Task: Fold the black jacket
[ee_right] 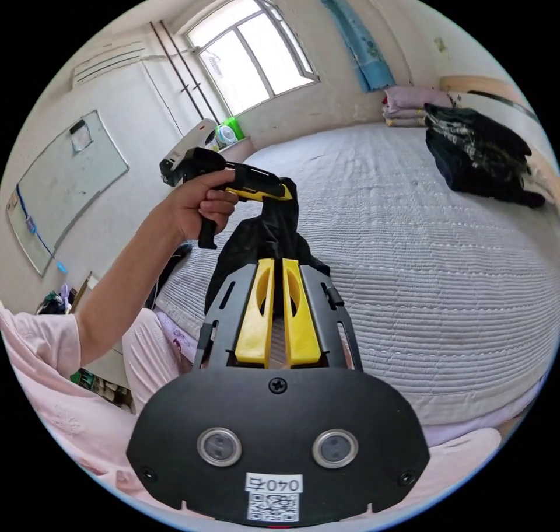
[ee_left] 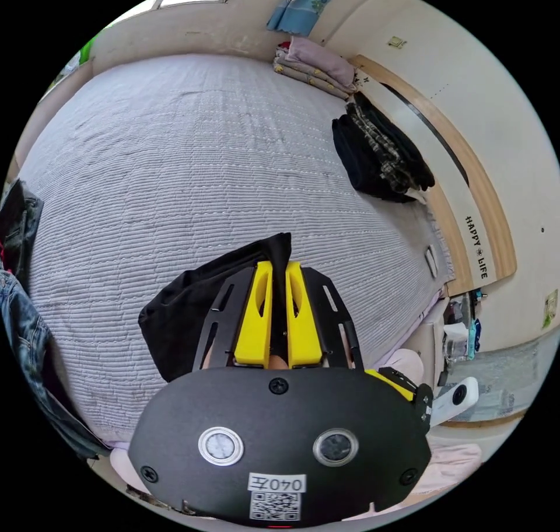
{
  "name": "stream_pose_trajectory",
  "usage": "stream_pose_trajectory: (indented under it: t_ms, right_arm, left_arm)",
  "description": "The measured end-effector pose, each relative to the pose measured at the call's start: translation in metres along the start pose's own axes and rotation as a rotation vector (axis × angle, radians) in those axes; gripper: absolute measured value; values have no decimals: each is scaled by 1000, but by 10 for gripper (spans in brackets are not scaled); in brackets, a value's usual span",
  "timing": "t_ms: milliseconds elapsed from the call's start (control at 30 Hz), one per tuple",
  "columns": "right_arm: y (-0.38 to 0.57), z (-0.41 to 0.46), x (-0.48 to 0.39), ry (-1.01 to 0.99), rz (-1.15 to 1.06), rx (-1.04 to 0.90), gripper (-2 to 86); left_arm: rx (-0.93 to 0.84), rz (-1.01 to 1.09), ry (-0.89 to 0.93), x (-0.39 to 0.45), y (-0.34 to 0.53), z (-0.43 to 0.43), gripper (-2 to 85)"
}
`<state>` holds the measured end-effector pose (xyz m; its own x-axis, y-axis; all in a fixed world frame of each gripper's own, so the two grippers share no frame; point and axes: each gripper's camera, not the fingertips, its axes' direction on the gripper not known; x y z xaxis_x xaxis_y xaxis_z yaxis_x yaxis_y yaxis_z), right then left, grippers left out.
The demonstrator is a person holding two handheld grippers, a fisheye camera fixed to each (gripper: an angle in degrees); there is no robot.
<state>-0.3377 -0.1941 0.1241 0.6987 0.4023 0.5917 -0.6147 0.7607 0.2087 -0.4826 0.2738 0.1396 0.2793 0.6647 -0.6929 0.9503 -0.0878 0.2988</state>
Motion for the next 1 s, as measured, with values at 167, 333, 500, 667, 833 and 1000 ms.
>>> stream_pose_trajectory:
  t_ms: [167, 333, 500, 667, 833, 1000]
  right_arm:
    - [-8, 23, 57, -61, 143, -68, -3]
    - [-20, 24, 75, -102, 181, -80, 22]
    - [-39, -11, 79, 53, 132, -71, 57]
    - [-92, 3, 12, 222, -155, -49, 4]
    - [-97, 89, 10, 403, -252, -302, -8]
    - [-106, 119, 23, 449, -318, -442, -10]
  left_arm:
    - [-90, -17, 79, 9, 7, 49, 28]
    - [120, 48, 260, 20, 43, -17, 39]
    - [369, 193, 139, 18, 156, -92, 16]
    - [275, 183, -191, 28, 214, -31, -6]
    - [216, 362, -595, 75, 240, 45, -9]
    - [42, 395, -455, 61, 229, 89, -9]
